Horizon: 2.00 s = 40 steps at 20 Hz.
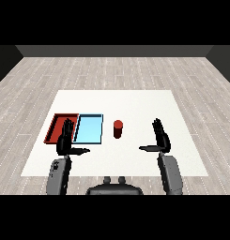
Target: Pick the red can and put it in the red box
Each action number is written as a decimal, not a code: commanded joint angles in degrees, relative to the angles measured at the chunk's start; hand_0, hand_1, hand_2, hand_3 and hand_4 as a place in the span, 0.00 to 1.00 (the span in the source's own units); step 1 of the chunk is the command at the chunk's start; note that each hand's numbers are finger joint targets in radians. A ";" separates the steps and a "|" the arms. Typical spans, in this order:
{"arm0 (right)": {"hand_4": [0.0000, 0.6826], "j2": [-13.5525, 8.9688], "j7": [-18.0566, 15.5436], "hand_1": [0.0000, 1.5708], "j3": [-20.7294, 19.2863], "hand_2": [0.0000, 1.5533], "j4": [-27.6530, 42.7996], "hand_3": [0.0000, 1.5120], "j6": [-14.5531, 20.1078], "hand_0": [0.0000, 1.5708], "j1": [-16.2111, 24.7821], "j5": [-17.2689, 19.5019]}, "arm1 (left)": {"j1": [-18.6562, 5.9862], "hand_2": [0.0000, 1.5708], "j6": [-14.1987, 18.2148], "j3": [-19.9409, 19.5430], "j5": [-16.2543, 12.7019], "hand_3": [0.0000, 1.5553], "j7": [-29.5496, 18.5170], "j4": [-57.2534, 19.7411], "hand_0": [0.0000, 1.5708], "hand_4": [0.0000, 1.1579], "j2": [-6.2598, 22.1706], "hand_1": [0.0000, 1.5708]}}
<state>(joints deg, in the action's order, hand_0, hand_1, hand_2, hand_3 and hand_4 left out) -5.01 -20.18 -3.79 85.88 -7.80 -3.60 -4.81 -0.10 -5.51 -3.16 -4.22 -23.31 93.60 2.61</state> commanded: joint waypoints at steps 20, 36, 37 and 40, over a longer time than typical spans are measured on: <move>0.00 4.94 3.71 0.00 3.09 0.00 -16.83 0.00 6.49 0.00 -16.26 -1.77 | -3.42 0.00 0.16 -1.38 -2.67 0.00 -1.96 -4.89 0.00 0.00 -0.66 0.00; 0.00 5.01 -3.17 0.00 10.52 0.00 -29.98 0.00 11.29 0.00 -20.65 -11.54 | 2.52 0.00 -0.68 0.15 -1.54 0.00 -4.53 -1.07 0.00 0.00 -0.66 0.00; 0.00 5.01 -6.31 0.00 9.58 0.00 -30.10 0.00 8.38 0.00 -17.48 -10.89 | -4.48 0.00 1.64 -1.24 -0.97 0.00 -3.51 -6.46 0.00 0.00 -0.66 0.00; 0.00 5.01 -7.99 0.00 16.34 0.00 -33.32 0.00 14.71 0.00 -21.09 -17.46 | 1.18 0.00 2.13 1.42 -0.09 0.00 -2.43 1.25 0.00 0.00 -1.98 0.00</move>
<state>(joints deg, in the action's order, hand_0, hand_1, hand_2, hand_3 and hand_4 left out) -0.01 -25.38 7.86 55.66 3.71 -23.00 -17.93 -0.37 -5.11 -4.01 -5.99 -26.32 91.79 2.33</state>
